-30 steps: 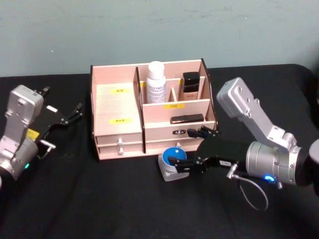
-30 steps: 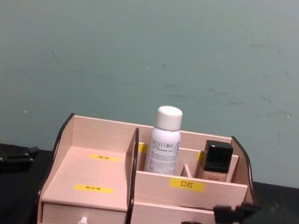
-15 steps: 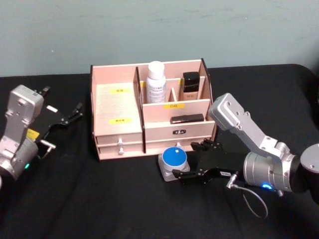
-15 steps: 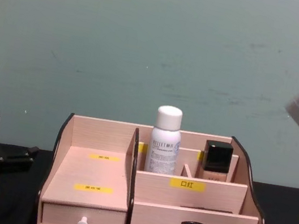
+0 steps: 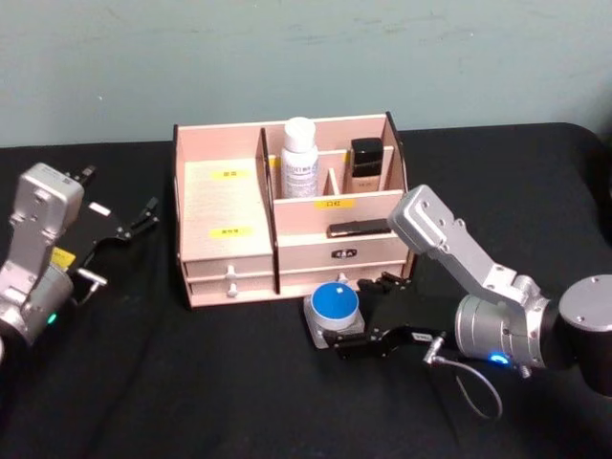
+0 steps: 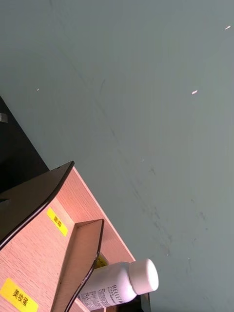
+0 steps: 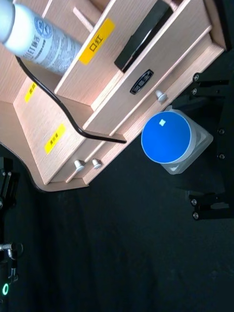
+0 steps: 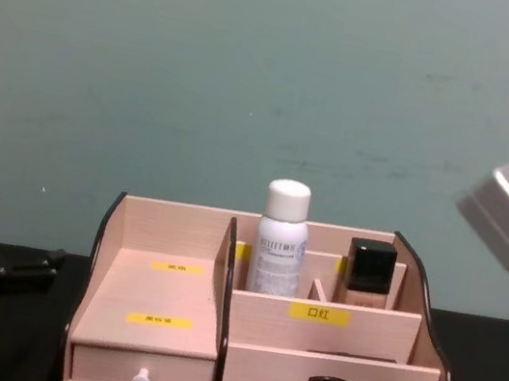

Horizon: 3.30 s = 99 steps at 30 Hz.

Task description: Pick up the facial cleanser and watermelon frost from the table and place them into the tiered storage box.

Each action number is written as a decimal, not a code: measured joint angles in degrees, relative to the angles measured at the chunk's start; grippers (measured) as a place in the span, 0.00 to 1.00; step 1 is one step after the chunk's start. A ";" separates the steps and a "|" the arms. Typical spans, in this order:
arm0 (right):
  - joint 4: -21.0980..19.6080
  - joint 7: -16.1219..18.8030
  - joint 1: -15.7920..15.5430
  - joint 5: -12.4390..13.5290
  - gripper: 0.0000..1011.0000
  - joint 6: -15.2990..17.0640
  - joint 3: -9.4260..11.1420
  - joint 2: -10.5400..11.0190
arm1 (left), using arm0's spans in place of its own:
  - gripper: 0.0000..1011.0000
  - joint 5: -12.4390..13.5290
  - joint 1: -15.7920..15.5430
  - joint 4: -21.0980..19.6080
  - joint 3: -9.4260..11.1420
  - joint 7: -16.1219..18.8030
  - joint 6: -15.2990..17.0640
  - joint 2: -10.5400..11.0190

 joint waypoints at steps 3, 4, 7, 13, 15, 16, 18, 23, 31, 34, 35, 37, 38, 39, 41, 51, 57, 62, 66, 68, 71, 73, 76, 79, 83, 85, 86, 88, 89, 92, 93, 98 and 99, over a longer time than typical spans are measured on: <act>0.60 0.21 0.37 -0.39 0.99 -0.11 -0.41 -0.40 | 1.00 0.00 0.00 0.00 0.00 0.00 0.00 0.00; 0.81 0.28 0.48 -0.53 0.99 -0.14 -0.54 -0.54 | 1.00 0.00 0.00 0.00 0.00 0.00 0.00 0.00; 1.56 0.41 0.91 -1.05 0.99 -0.29 -0.91 -1.07 | 1.00 0.00 0.00 0.00 0.00 0.00 0.00 0.00; 2.82 0.65 1.53 -2.25 0.99 -0.64 -1.64 -1.90 | 1.00 0.00 0.00 0.00 0.00 0.00 0.00 0.00; 3.03 0.73 1.60 -2.65 0.99 -0.76 -1.77 -2.08 | 1.00 0.01 0.00 0.00 0.00 0.00 0.00 0.00; 3.07 0.75 1.62 -2.79 0.99 -0.78 -1.79 -2.14 | 1.00 0.01 0.00 0.00 0.00 0.00 0.00 0.00; 3.14 0.79 1.64 -2.98 0.99 -0.79 -1.81 -2.26 | 1.00 0.00 0.00 0.00 0.00 0.00 0.00 0.00; 3.48 0.86 1.71 -3.75 0.99 -1.01 -1.82 -2.57 | 1.00 0.00 0.00 0.00 0.00 0.00 0.00 0.00; 3.68 0.54 1.70 -5.41 0.99 -1.82 -1.65 -3.05 | 1.00 0.00 0.00 0.00 0.00 0.00 0.00 0.00; 3.68 0.39 1.60 -6.17 0.99 -2.14 -1.45 -3.41 | 1.00 0.00 0.00 0.00 0.00 0.00 0.00 0.00; 3.68 0.38 1.58 -6.27 0.99 -2.17 -1.39 -3.50 | 1.00 0.00 0.00 0.00 0.00 0.00 0.00 0.00; 3.76 0.42 1.52 -6.54 0.99 -2.27 -1.30 -3.77 | 1.00 0.01 0.00 0.00 0.00 0.00 0.00 0.00; 3.81 0.43 1.52 -6.63 0.99 -2.29 -1.28 -3.87 | 1.00 0.00 0.00 0.00 0.00 0.00 0.00 0.00; 3.86 0.45 1.51 -6.71 0.99 -2.30 -1.27 -3.98 | 1.00 0.00 0.00 0.00 0.00 0.00 0.00 0.00; 4.02 0.49 1.51 -6.87 0.99 -2.35 -1.23 -4.18 | 1.00 0.00 0.00 0.00 0.00 0.00 0.00 0.00; 5.32 0.94 1.84 -8.00 0.99 -2.78 -1.24 -5.30 | 1.00 0.00 0.00 0.00 0.00 0.00 0.00 0.00; 6.04 1.19 2.23 -8.85 0.99 -3.34 -1.59 -5.74 | 1.00 0.00 0.00 0.00 0.00 0.00 0.00 0.00; 5.97 1.19 2.19 -8.83 0.99 -3.31 -1.59 -5.66 | 1.00 0.00 0.00 0.00 0.00 0.00 0.00 0.00; 5.90 1.18 2.17 -8.76 0.94 -3.26 -1.59 -5.63 | 1.00 0.00 0.00 0.00 0.00 0.00 0.00 0.00; 5.84 1.17 2.17 -8.66 0.90 -3.26 -1.57 -5.62 | 1.00 0.00 0.00 0.00 0.00 0.00 0.00 0.00; 5.81 1.12 2.16 -8.63 0.86 -3.24 -1.54 -5.60 | 1.00 0.00 0.00 0.00 0.00 0.00 0.00 0.00; 5.80 1.11 2.15 -8.62 0.86 -3.23 -1.53 -5.59 | 1.00 0.00 0.00 0.00 0.00 0.00 0.00 0.00; 5.78 1.10 2.14 -8.58 0.84 -3.19 -1.52 -5.58 | 1.00 0.00 0.00 0.00 0.00 0.00 0.00 0.00; 5.76 1.09 2.11 -8.55 0.82 -3.17 -1.51 -5.56 | 1.00 0.00 0.00 0.00 0.00 0.00 0.00 0.00; 5.74 1.07 2.10 -8.53 0.80 -3.14 -1.51 -5.54 | 1.00 0.00 0.00 0.00 0.00 0.00 0.00 0.00; 5.72 1.07 2.09 -8.52 0.78 -3.13 -1.51 -5.53 | 1.00 0.00 0.00 0.00 0.00 0.00 0.00 0.00; 5.72 1.07 2.09 -8.52 0.78 -3.13 -1.51 -5.53 | 1.00 0.00 0.00 0.00 0.00 0.00 0.00 0.00; 5.71 1.07 2.09 -8.51 0.76 -3.12 -1.51 -5.52 | 1.00 0.00 0.00 0.00 0.00 0.00 0.00 0.00; 5.71 1.06 2.09 -8.50 0.76 -3.12 -1.51 -5.52 | 1.00 0.00 0.00 0.00 0.00 0.00 0.00 0.00; 5.70 1.07 2.09 -8.48 0.73 -3.11 -1.51 -5.52 | 1.00 0.00 0.00 0.00 0.00 0.00 0.00 0.00; 5.70 1.07 2.09 -8.48 0.73 -3.10 -1.51 -5.52 | 1.00 0.00 0.00 0.00 0.00 0.00 0.00 0.00; 5.70 1.08 2.09 -8.46 0.72 -3.08 -1.51 -5.52 | 1.00 0.00 0.00 0.00 0.00 0.00 0.00 0.00; 5.70 1.09 2.09 -8.46 0.72 -3.08 -1.51 -5.52 | 1.00 0.01 0.00 0.00 0.00 0.00 0.00 0.00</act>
